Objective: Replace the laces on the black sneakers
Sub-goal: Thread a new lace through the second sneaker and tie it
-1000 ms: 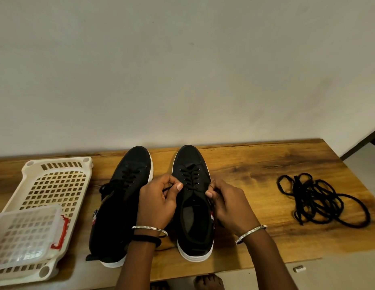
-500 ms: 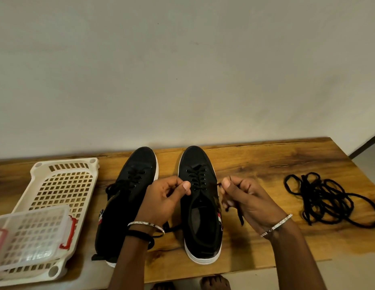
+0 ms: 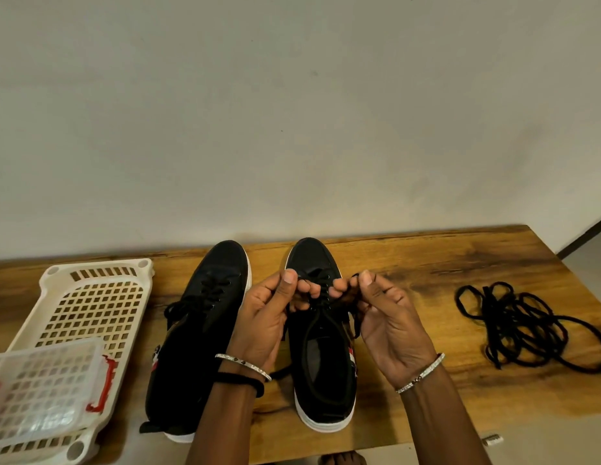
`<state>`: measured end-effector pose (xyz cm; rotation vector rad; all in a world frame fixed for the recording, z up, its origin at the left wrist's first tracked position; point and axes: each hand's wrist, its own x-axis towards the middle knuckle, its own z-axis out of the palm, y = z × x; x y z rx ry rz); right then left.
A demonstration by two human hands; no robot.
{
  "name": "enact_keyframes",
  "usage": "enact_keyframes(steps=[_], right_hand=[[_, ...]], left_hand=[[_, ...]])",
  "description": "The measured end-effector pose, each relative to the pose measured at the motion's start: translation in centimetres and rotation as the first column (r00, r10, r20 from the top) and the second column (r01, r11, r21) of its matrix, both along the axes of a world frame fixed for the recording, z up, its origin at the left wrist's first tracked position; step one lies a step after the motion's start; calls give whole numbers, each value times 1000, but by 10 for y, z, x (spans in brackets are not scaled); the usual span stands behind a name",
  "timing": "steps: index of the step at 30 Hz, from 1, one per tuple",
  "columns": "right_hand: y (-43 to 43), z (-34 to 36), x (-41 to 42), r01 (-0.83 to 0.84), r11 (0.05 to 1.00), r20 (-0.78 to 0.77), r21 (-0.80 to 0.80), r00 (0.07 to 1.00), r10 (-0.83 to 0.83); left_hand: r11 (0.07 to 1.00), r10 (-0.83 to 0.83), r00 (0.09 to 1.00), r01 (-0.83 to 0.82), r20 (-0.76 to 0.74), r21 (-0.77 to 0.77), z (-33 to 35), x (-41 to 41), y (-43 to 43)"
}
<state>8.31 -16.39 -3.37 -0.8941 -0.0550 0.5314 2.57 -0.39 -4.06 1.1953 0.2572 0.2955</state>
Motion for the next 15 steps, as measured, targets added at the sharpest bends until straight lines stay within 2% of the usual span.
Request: enact_keyframes(steps=[4,9,11,13,14,15], right_hand=[[4,0,1,82,995,101,-56,992,-76],[-17,-4,14,288,892,382,-349,913,-145],[-32,-5,19,230,921,315,-315,941,-127],[-42,-3,21,112,980,160,-163,983,-85],[-45,-4,21,74,987,129,-146,990,-55],[-48,-4,21,56,971,142,-232,990,-23]], left_hand=[[995,-17,1000,18,-7,98,0,0,-2],[997,-28,1000,28,-1,70,-1,-1,0],[998,-26,1000,26,-6,51,-2,-1,1],[999,-23,1000,23,-4,40,-3,0,0],[999,-21,1000,21,-1,38,-3,0,0],[999,-20,1000,20,-1,35,-3,0,-1]])
